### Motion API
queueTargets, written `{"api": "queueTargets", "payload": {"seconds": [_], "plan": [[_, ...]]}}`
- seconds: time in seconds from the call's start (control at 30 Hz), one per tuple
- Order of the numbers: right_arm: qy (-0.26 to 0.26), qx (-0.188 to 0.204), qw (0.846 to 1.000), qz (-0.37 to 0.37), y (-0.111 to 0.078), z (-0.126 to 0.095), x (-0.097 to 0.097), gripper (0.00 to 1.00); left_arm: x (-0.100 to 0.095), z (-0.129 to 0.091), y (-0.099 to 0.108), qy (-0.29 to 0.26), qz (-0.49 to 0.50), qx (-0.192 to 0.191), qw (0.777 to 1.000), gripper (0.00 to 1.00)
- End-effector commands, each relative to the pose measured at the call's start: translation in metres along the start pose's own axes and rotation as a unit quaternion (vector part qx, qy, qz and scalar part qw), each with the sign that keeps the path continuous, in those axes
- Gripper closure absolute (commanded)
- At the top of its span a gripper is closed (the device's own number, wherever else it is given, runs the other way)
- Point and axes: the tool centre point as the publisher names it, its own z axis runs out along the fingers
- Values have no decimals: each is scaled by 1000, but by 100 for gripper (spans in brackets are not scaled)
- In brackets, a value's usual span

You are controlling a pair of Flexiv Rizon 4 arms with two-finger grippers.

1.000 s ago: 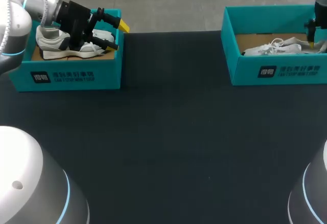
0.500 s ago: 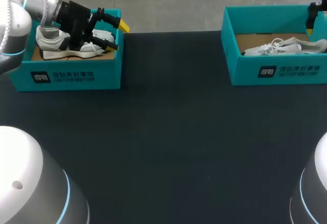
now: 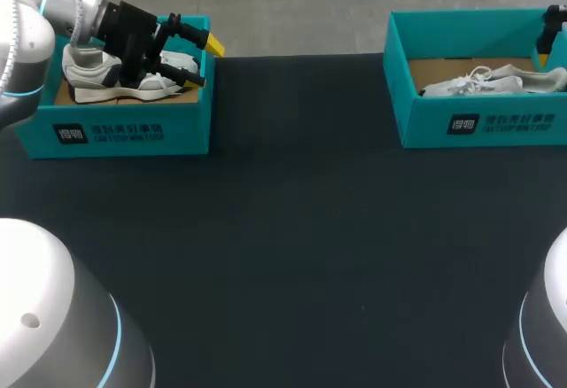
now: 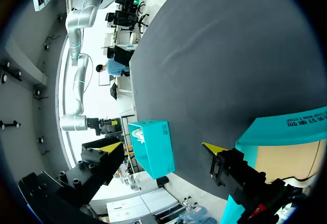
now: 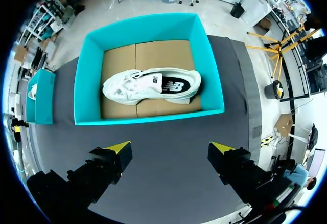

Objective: Take the shoe out of the shoebox, open the shoe tongue, remove and reinsert the insole, then place the shoe into the shoebox

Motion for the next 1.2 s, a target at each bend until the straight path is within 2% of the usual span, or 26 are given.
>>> {"api": "queueTargets", "payload": {"seconds": [0.03,0.23,0.3,0.53,0.7,0.9,1.03,1.2], "plan": [[-3,-10,1000,-3,-8,-3,-1,0,0,-1,0,1,0,1,1000,0],[-3,-10,1000,-3,-8,-3,-1,0,0,-1,0,1,0,1,1000,0],[-3,-10,1000,-3,-8,-3,-1,0,0,-4,3,17,6,7,1000,0],[-3,-10,1000,-3,-8,-3,-1,0,-5,-32,20,63,24,5,998,0],[-3,-10,1000,-3,-8,-3,-1,0,-1,-52,29,100,32,-5,994,0],[-3,-10,1000,-3,-8,-3,-1,0,16,-79,39,177,36,-5,984,0],[-3,-10,1000,-3,-8,-3,-1,0,35,-105,47,243,25,-9,970,0],[-3,-10,1000,-3,-8,-3,-1,0,59,-132,53,290,-1,-16,957,0]]}}
